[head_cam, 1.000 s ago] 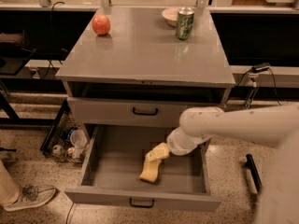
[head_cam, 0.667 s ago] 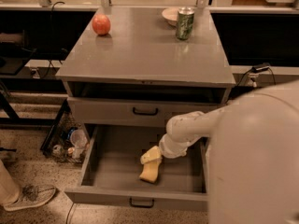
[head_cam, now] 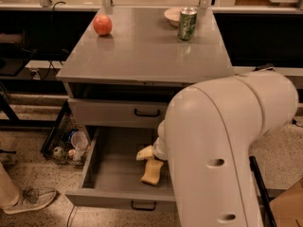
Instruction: Pick sponge from middle drawer and place on counter
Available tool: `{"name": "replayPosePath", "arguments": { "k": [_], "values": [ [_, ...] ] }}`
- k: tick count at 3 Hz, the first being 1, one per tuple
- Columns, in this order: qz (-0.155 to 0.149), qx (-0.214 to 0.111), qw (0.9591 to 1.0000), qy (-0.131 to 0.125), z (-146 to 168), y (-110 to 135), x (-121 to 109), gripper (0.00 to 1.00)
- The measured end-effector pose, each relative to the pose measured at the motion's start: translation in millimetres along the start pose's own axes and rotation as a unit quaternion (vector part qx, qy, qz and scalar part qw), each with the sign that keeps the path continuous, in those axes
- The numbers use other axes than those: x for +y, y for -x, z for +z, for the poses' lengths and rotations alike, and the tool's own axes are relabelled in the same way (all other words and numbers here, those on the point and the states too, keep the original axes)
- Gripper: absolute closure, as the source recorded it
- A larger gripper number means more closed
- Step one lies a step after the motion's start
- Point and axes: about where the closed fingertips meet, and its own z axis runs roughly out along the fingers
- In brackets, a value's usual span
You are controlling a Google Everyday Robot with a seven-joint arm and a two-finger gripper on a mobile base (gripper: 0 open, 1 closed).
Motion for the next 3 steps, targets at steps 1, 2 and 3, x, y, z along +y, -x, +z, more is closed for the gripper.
{"name": "replayPosePath", "arguments": {
  "k": [1, 2, 3],
  "values": [
    [0.040, 0.014, 0.9991, -0.003, 25, 3, 11, 0.00],
    [0.072, 0.012, 0.9970, -0.025, 38, -2, 28, 0.00],
    [0.080, 0.019, 0.9960, -0.036, 49, -8, 39, 0.00]
  ]
}}
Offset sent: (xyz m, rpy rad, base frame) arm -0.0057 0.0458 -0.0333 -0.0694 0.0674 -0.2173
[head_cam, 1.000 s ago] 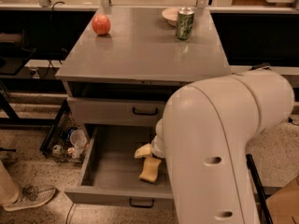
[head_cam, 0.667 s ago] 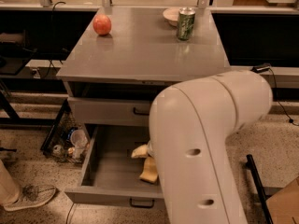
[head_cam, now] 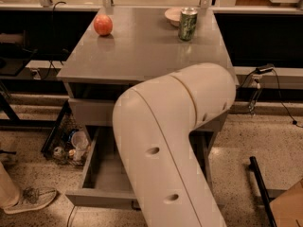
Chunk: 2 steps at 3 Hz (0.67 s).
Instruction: Pick sponge from middle drawer and place on counter
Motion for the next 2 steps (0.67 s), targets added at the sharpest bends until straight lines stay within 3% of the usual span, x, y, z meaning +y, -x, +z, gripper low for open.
{"name": "replayPosePath", "arguments": {
  "k": [2],
  "values": [
    [0.011, 0.007, 0.9999, 0.000, 21, -9, 0, 0.00]
  ]
}}
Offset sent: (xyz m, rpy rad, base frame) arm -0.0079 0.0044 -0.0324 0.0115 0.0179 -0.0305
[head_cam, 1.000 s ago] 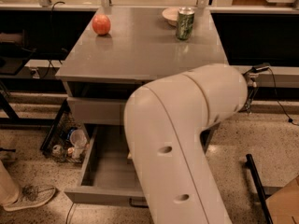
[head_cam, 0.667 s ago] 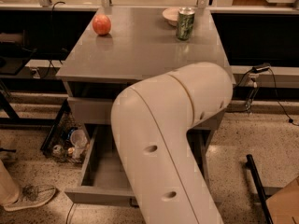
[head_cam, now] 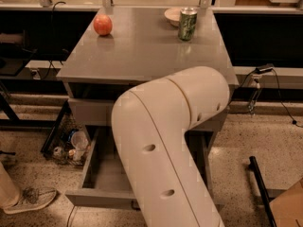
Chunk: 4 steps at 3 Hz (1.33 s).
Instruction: Pick sponge from middle drawer and place on counter
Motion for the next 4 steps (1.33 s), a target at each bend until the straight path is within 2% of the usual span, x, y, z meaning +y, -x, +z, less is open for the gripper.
{"name": "replayPosePath", "arguments": {
  "k": [1, 2, 3, 4],
  "values": [
    [0.005, 0.001, 1.0000, 0.002, 10, -2, -4, 0.15],
    [0.009, 0.000, 0.9999, 0.008, 17, -3, -7, 0.38],
    [0.007, -0.015, 0.9992, 0.037, 7, -4, -11, 0.69],
    [-0.009, -0.041, 0.9968, 0.068, -19, -2, -14, 0.92]
  ]
}}
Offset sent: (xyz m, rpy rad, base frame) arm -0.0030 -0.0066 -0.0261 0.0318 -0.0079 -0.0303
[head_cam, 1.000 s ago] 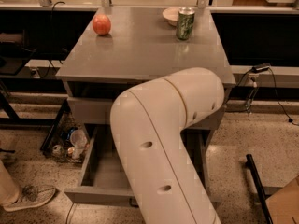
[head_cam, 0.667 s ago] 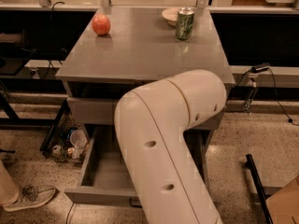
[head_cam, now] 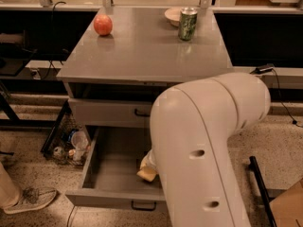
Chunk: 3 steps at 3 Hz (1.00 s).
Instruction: Pick sponge from middle drawer and place on counter
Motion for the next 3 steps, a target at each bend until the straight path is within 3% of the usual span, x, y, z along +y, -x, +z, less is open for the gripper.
{"name": "replayPosePath", "arguments": {
  "k": [1, 2, 3],
  "values": [
    [-0.065, -0.030, 0.9963, 0.047, -46, -2, 8, 1.00],
    [-0.140, -0.045, 0.9848, 0.093, -90, -5, 28, 1.00],
    [-0.172, -0.037, 0.9733, 0.147, -120, -15, 47, 1.00]
  ]
}}
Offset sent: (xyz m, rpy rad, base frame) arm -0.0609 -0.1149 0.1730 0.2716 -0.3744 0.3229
